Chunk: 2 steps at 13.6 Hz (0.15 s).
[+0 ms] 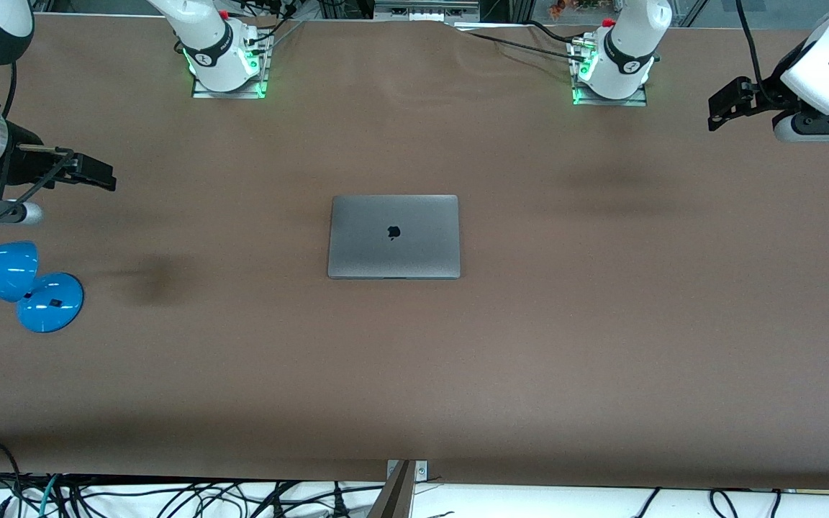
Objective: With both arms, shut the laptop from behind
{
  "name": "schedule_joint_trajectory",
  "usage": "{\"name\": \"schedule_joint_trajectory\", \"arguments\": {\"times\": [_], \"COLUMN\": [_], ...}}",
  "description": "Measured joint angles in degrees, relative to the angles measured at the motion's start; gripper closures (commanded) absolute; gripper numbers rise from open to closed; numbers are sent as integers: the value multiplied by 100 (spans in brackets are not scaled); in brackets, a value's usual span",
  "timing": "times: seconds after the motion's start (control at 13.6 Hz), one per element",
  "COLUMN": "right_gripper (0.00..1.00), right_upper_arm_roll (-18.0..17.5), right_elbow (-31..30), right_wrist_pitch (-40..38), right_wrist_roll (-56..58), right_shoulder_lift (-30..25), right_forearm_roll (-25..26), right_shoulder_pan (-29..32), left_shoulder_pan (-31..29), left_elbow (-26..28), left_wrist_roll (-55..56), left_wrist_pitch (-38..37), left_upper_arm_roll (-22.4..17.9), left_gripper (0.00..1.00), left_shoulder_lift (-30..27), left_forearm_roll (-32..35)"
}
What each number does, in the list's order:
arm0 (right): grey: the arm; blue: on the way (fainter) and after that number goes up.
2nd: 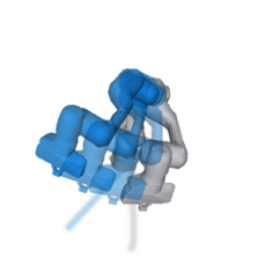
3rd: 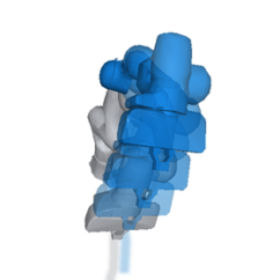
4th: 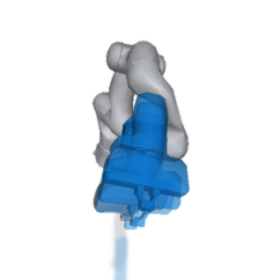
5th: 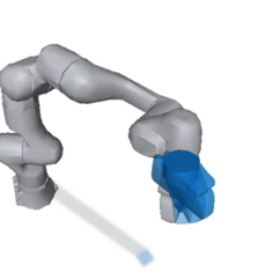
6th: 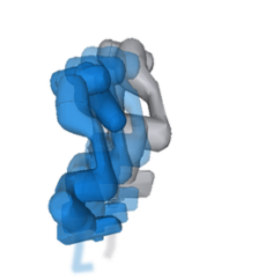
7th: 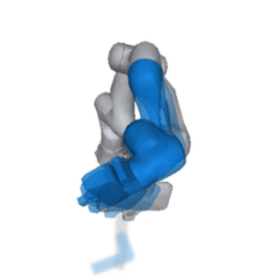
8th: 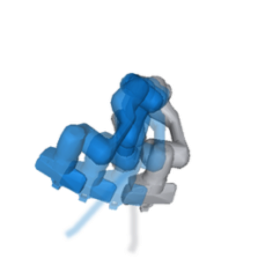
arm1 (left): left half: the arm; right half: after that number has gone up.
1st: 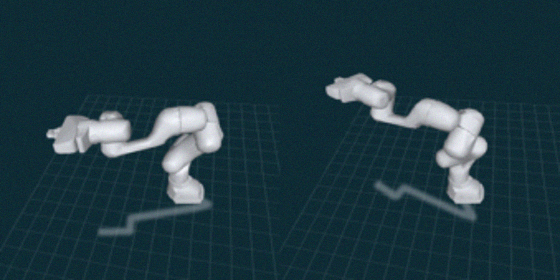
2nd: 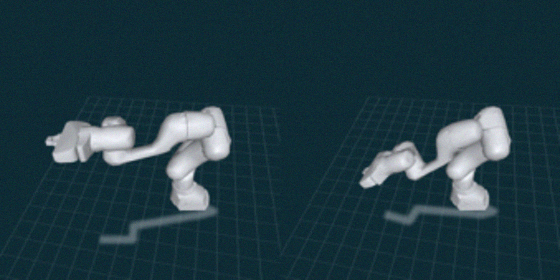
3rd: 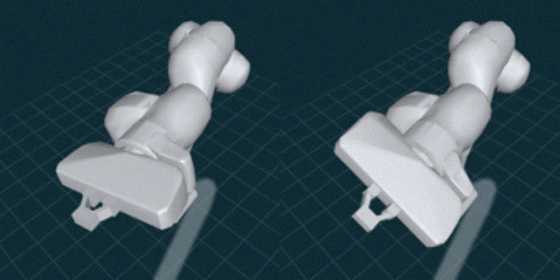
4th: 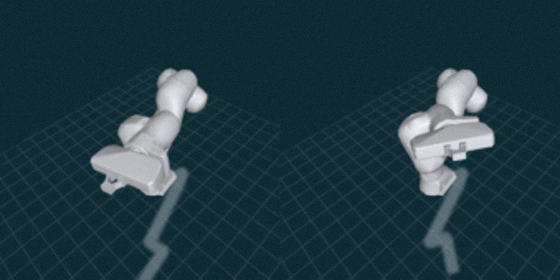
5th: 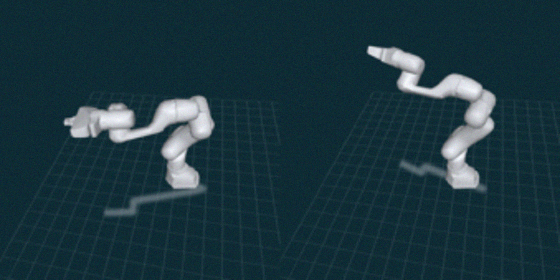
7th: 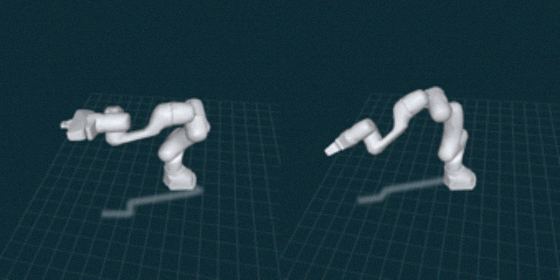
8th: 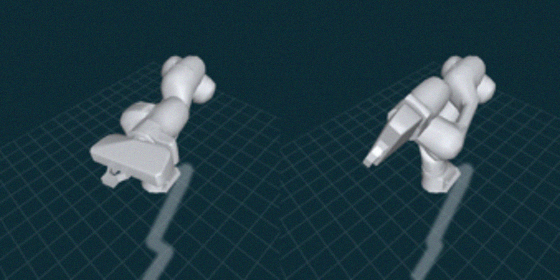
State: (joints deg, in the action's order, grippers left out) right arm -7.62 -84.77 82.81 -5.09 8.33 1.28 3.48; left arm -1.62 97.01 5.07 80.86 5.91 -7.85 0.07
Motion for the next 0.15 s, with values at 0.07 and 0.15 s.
{"name": "schedule_joint_trajectory", "arguments": {"times": [0.07,0.15], "right_gripper": [0,0], "right_upper_arm_roll": [-19,-29], "right_elbow": [0,1], "right_wrist_pitch": [3,7], "right_wrist_roll": [0,0], "right_shoulder_lift": [-2,-5], "right_forearm_roll": [0,0], "right_shoulder_pan": [0,0], "left_shoulder_pan": [-13,-39], "left_elbow": [-40,-96], "left_wrist_roll": [0,0], "left_wrist_pitch": [-9,-12], "left_upper_arm_roll": [-8,-16], "left_gripper": [0,0], "left_shoulder_lift": [12,15], "left_forearm_roll": [1,1]}}
